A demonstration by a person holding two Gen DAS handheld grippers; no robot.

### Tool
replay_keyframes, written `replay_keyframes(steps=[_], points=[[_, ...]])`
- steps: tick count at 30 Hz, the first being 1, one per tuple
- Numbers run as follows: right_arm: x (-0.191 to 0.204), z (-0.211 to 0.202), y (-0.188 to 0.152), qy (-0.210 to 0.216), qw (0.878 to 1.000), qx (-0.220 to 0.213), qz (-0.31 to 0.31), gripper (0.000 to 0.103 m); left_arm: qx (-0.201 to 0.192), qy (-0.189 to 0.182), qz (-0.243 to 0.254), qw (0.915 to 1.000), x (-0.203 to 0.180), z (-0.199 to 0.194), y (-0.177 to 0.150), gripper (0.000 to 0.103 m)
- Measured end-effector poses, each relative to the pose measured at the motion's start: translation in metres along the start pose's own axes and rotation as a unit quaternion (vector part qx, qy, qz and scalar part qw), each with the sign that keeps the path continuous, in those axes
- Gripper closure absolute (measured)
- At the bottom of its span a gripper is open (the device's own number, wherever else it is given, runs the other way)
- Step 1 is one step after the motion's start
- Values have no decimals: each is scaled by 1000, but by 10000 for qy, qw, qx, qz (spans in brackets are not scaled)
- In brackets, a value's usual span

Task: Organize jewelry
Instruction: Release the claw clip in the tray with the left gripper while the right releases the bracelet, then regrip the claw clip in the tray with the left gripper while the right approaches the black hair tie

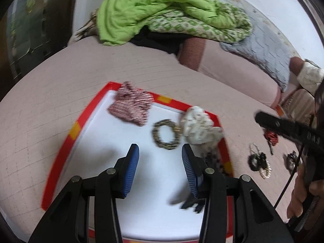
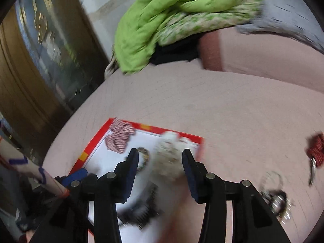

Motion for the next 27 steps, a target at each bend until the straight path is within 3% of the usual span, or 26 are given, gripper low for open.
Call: replay_keyframes(steps=[3,5,6,7,8,13,18,20,21,27], points=[[-37,-29,-14,-167,9992,-153,332,55,189,-523,301,9980,-28,1,-6,54],[-59,-43,-26,-299,9982,-174,498,55,414,-847,525,9942,-48,4,-14,42],[-71,-51,-34,-392,9972,-197,602,55,489,-896,650,9927,-56,6,-18,37],[-81,-55,-36,-419,9964,-229,695,55,544,-784,802,9922,-63,9,-22,26],[-92,-60,-42,-427,9954,-257,816,55,590,-594,952,9919,-68,13,-26,23],[-120,-63,-59,-418,9924,-212,1142,55,893,-243,1085,9898,-75,36,-39,23],[-138,-72,-60,-421,9900,-403,1287,55,865,52,1214,9888,-75,45,-42,24],[-146,-74,-61,-430,9880,-455,1415,54,905,305,1318,9867,-71,50,-44,43],[-152,-74,-63,-427,9865,-444,1518,54,958,371,1302,9862,-68,53,-44,47],[-162,-72,-68,-448,9837,-434,1684,54,885,920,937,9874,-33,45,-36,55]])
Point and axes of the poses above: each gripper's, at about its wrist camera, not at the fingertips, and z roughly the way its jaws point, x to its left, y to its top, the point moved 5 cm from there along z, roughly the way its jaws point, and after that the axes turned 2 degrees about z, right-handed, at the moved point
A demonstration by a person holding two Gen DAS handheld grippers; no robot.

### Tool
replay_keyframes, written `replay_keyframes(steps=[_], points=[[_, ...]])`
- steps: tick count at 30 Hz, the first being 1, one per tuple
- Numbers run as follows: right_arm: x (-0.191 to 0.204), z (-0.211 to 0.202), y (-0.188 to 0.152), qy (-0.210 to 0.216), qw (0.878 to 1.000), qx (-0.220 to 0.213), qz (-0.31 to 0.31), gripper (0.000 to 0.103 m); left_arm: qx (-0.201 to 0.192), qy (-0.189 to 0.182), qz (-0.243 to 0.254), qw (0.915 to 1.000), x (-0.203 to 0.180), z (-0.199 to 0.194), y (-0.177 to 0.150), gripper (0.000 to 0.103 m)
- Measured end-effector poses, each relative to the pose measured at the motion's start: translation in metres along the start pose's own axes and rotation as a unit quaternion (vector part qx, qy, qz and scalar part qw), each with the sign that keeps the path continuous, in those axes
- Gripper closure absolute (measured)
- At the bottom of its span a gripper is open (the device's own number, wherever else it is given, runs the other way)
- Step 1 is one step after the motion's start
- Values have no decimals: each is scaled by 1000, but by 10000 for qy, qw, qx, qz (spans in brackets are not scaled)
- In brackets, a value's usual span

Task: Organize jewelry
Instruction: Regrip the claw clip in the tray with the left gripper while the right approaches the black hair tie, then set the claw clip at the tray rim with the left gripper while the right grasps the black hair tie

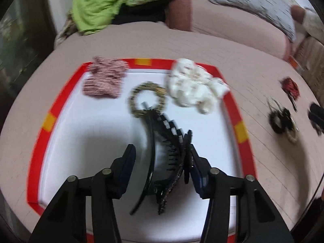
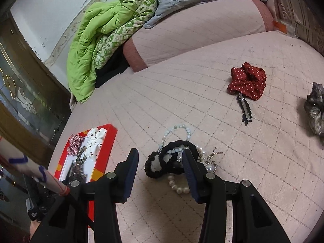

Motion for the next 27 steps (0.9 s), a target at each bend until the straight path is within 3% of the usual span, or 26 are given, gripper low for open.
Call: replay_keyframes(steps=[4,9,14,17,22,25,27], points=[[-1,-1,0,-27,10000,-76,2,54,-166,208,-313,9992,29,-10,6,55],[-6,1,0,-60,9999,-56,73,55,25,601,-582,9965,61,9,17,55],[-16,-1,5,-109,9996,-104,219,54,-222,633,-977,9930,84,16,38,54],[-27,-2,6,-238,9992,-106,305,55,-505,479,-1172,9907,84,0,42,54],[-49,0,5,-486,9978,46,440,55,-1320,330,-1023,9854,53,-46,49,45],[-52,2,2,-471,9981,144,383,58,-1471,-147,-859,9853,24,-54,53,42],[-48,5,0,-440,9985,218,226,58,-1362,-495,-629,9874,-5,-51,54,42]])
Point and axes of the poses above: each gripper's, at about its wrist camera, not at the fingertips, and z roughly the way its jaws point, x to its left, y to its top, the point moved 5 cm from there along z, roughly the way its jaws point, and after that the axes turned 2 degrees about z, right-handed, at the moved point
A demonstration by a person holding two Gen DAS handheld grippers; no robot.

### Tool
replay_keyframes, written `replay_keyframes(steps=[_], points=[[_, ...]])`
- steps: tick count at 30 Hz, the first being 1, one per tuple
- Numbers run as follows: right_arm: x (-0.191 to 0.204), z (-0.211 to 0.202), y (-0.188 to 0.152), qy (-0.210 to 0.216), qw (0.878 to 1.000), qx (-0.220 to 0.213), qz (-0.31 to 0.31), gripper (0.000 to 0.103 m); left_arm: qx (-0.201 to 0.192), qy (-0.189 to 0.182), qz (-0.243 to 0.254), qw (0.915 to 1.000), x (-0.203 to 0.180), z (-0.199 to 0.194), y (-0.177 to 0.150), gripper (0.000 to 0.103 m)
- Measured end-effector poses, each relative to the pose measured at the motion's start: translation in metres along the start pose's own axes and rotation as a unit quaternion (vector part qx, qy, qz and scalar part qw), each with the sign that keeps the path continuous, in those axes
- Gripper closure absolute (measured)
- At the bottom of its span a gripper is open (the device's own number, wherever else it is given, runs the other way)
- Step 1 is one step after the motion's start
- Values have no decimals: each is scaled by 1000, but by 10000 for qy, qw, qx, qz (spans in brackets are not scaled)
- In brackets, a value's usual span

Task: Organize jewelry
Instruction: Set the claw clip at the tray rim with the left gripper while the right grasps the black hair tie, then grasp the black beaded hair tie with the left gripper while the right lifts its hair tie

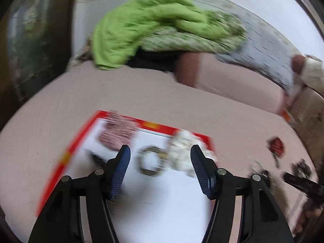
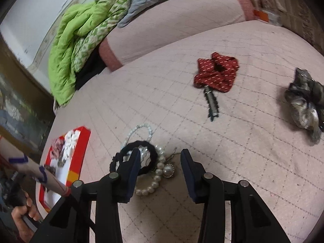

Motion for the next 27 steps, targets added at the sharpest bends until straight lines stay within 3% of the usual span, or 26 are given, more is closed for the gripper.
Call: replay_keyframes(steps=[5,9,12,13,15,19,22,24,26,27], points=[[14,26,-2,-121,9983,313,-473,58,555,-712,477,9948,-62,24,-21,42],[26,45,0,-399,9930,354,-1050,59,925,-941,800,9880,-91,37,-41,42],[39,63,-2,-618,9821,442,-1723,72,1144,-1055,1027,9825,-108,42,-56,42],[42,64,-2,-601,9807,399,-1817,85,1180,-1067,1059,9816,-111,42,-59,42],[44,59,2,-632,9809,342,-1809,94,1188,-980,1128,9816,-116,44,-61,42],[36,26,18,-374,9900,-189,-1348,94,1346,-1133,953,9798,-124,51,-59,42],[25,6,27,-108,9937,-500,-996,94,1257,-1055,1074,9806,-142,55,-59,42],[19,-3,30,105,9953,-581,-772,94,1440,-979,1176,9777,-155,68,-63,42],[15,-8,32,242,9960,-623,-585,94,1727,-856,1164,9743,-163,83,-69,47],[16,-9,31,261,9962,-614,-562,94,1877,-757,1180,9722,-167,91,-72,57]])
Point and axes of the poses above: each gripper's, at about its wrist camera, not at the fingertips, and z roughly the way its jaws point, x to its left, y to its top, the point moved 5 cm from there along z, roughly the way its jaws point, and after that the axes turned 2 degrees about z, right-handed, at the moved point
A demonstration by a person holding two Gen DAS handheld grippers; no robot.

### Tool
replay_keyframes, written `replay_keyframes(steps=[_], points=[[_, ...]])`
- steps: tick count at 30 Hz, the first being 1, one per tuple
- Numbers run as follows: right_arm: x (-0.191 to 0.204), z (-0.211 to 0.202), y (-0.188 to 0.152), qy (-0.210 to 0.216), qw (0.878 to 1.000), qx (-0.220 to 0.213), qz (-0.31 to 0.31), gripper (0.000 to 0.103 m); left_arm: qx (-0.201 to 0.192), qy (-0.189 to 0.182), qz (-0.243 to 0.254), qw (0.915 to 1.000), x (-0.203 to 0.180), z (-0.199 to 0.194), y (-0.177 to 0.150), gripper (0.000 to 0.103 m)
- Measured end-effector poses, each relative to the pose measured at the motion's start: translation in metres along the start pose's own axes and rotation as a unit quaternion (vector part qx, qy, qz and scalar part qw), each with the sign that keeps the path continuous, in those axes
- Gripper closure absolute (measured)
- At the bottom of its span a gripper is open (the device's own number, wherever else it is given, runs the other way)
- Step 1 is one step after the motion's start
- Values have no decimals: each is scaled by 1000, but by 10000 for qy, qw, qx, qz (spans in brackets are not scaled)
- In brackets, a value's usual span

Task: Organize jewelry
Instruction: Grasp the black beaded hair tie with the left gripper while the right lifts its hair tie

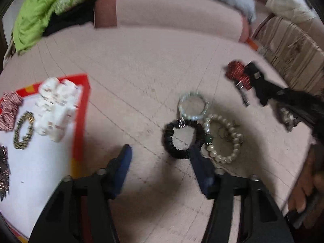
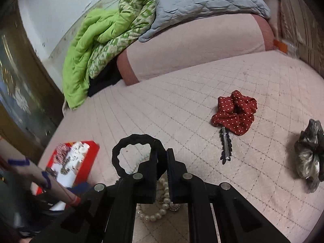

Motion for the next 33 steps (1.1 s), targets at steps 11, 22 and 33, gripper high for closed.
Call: replay_keyframes(steps=[11,22,33], points=[[-7,-8,6,127,9999,100,38,94,1362,485,232,9892,-8,35,29,64],[-5,-19,5,181,9997,122,-89,94,25,280,120,9995,-16,7,17,97],[24,-83,12,91,9938,-1034,-386,94,-1872,481,229,9809,-32,-107,23,97]])
Point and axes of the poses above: each gripper's, at about its wrist camera, not at the fingertips, and z roughly the way its jaws point, x to its left, y to its top, the point moved 5 cm from there along z, roughly the way its jaws point, and after that the axes turned 2 degrees about z, right-handed, at the moved point
